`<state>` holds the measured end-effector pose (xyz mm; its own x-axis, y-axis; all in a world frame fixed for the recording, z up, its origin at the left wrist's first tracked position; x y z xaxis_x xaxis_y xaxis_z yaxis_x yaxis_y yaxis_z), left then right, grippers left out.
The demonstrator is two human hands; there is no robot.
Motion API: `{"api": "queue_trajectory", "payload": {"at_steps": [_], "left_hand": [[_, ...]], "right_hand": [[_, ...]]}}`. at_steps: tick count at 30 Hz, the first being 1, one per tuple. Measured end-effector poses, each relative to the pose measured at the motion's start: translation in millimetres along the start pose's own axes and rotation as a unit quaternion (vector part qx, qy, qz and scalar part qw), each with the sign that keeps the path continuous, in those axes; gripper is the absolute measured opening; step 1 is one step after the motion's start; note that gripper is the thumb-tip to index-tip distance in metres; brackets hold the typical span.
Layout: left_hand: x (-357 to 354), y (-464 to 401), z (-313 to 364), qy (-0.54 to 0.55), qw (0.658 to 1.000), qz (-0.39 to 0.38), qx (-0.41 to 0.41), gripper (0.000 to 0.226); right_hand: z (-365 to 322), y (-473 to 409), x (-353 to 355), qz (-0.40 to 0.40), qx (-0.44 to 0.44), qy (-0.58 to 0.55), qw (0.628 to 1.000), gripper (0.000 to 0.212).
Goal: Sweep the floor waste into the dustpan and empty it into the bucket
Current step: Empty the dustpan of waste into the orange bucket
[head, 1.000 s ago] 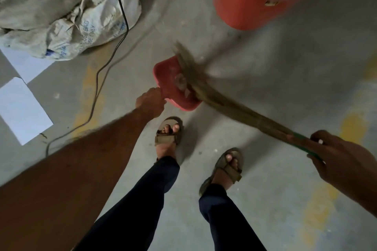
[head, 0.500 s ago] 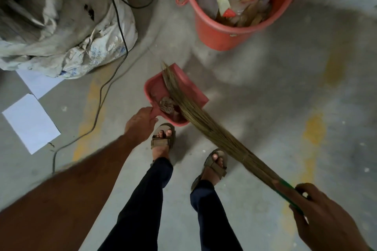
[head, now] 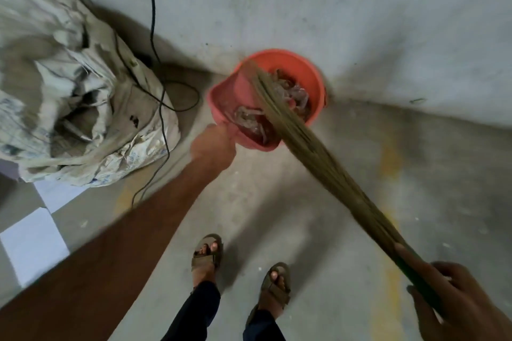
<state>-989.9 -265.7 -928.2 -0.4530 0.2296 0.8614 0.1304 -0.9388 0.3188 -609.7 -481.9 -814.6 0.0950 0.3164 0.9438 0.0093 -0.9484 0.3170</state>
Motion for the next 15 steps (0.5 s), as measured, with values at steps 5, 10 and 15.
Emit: {"api": "queue_trajectory", "payload": {"at_steps": [5, 10, 15], "left_hand": [[36.6, -36.1, 78.1, -0.194, 0.981, -0.008, -0.028, 0.026], [39.7, -42.6, 86.7, -0.256, 0.966, -0.014, -0.034, 0.03], [28.5, -37.2, 64.2, -0.206, 0.978, -0.003, -0.032, 0.028]], "right_hand": [[-20.7, -30.0, 11.9, 0.056, -0.05, 0.069, 0.995, 0.084], [-28.9, -35.8, -9.8, 0.046, -0.093, 0.052, 0.993, 0.075], [-21.1, -16.8, -23.5, 0.064, -0.087, 0.026, 0.994, 0.077]]}}
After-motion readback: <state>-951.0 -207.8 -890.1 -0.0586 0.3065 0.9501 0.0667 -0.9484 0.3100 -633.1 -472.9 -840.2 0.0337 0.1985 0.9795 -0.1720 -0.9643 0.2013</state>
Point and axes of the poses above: each hand's wrist, its own y-axis away from the middle knuckle, its own x-axis out of the back of the hand, z = x × y, the point moved 8 cm from there along -y, towards the middle knuckle, and after that the axes turned 12 degrees about y, right-handed, at the moved point
